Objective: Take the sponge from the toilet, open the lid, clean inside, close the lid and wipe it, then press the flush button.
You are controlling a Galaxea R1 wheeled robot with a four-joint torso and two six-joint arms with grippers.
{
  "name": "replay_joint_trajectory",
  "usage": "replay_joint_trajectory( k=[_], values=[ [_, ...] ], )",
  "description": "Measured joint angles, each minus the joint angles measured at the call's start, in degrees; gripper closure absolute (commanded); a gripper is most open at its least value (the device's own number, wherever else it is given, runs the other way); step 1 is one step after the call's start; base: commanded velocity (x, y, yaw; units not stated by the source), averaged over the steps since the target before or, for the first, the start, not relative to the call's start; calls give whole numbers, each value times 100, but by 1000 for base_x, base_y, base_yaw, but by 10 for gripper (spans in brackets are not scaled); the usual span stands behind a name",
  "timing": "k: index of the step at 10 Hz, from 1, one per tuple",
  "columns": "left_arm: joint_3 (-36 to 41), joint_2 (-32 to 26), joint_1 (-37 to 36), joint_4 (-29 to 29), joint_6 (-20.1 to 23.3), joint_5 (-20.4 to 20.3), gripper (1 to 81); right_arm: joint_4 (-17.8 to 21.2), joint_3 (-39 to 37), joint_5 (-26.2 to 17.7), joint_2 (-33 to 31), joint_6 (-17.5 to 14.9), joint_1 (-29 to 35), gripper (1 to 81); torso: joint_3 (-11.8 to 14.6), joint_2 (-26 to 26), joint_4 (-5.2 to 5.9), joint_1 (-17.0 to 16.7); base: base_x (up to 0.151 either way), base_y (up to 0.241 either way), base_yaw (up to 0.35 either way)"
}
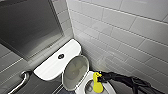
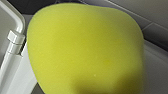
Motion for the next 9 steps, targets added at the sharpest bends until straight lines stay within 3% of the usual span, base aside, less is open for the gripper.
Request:
replay_joint_trajectory(
  k=[2,5,7,9],
  values=[
    [0,1,0,0,-1,-4,10,11,63,48,-73,-68,-16,811,0,0,0,0,0,0,0],
    [0,1,-2,0,0,-4,10,-127,1023,318,-622,-145,-79,811,0,0,5,0,0,0,0],
    [0,1,-2,0,0,-2,10,-193,2154,642,-1306,17,-157,811,0,2,6,2,0,0,0],
    [0,0,-2,0,-4,-2,10,-477,2981,1239,-1794,288,-427,811,0,0,6,2,0,0,0]
  ],
)
